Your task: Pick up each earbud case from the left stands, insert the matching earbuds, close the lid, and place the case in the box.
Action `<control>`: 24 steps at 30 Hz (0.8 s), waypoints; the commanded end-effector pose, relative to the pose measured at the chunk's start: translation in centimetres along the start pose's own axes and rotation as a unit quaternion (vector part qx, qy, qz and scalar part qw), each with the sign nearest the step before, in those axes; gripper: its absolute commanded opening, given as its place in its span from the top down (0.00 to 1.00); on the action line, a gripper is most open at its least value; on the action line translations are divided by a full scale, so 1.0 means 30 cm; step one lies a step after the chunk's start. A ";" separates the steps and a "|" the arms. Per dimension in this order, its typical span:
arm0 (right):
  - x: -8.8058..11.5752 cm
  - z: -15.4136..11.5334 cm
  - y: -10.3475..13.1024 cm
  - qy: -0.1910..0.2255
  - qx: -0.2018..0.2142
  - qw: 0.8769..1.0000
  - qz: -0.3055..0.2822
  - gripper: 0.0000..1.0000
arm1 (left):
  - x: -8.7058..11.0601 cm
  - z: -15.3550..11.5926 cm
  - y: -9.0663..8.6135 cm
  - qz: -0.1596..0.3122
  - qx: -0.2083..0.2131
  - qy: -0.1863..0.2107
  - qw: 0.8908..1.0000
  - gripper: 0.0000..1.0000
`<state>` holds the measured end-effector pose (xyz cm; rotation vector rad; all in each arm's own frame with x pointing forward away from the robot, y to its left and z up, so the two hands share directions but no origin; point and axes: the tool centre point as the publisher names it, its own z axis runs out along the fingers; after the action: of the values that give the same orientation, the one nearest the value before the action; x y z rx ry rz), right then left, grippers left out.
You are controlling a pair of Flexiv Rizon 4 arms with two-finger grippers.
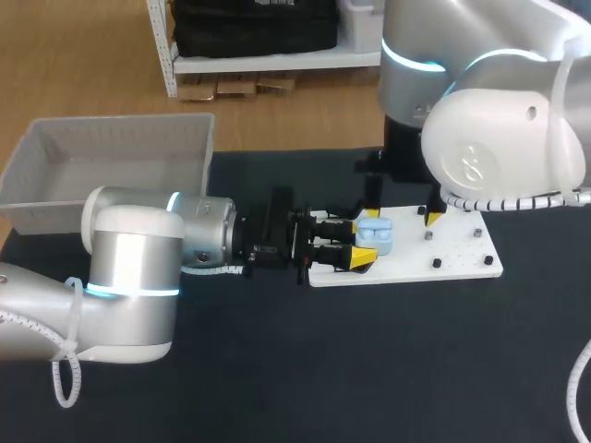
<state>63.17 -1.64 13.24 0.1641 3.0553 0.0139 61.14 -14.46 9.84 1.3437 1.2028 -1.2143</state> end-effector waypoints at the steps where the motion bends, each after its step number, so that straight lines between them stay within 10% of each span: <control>1: 0.026 -0.006 0.000 0.002 -0.001 1.000 -0.003 0.28 | -0.002 0.001 0.003 -0.001 0.001 0.002 1.000 1.00; 19: 0.025 -0.192 -0.073 -0.051 -0.082 0.995 -0.008 0.19 | -0.002 0.001 0.003 -0.001 0.001 0.002 1.000 1.00; 24: 0.064 -0.207 -0.079 -0.051 -0.093 0.993 -0.049 0.00 | -0.015 -0.022 0.007 0.002 -0.009 0.007 1.000 1.00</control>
<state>61.76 -2.99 19.17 0.0185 2.9653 0.2134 61.50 -14.25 9.83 1.3432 1.2090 -1.2025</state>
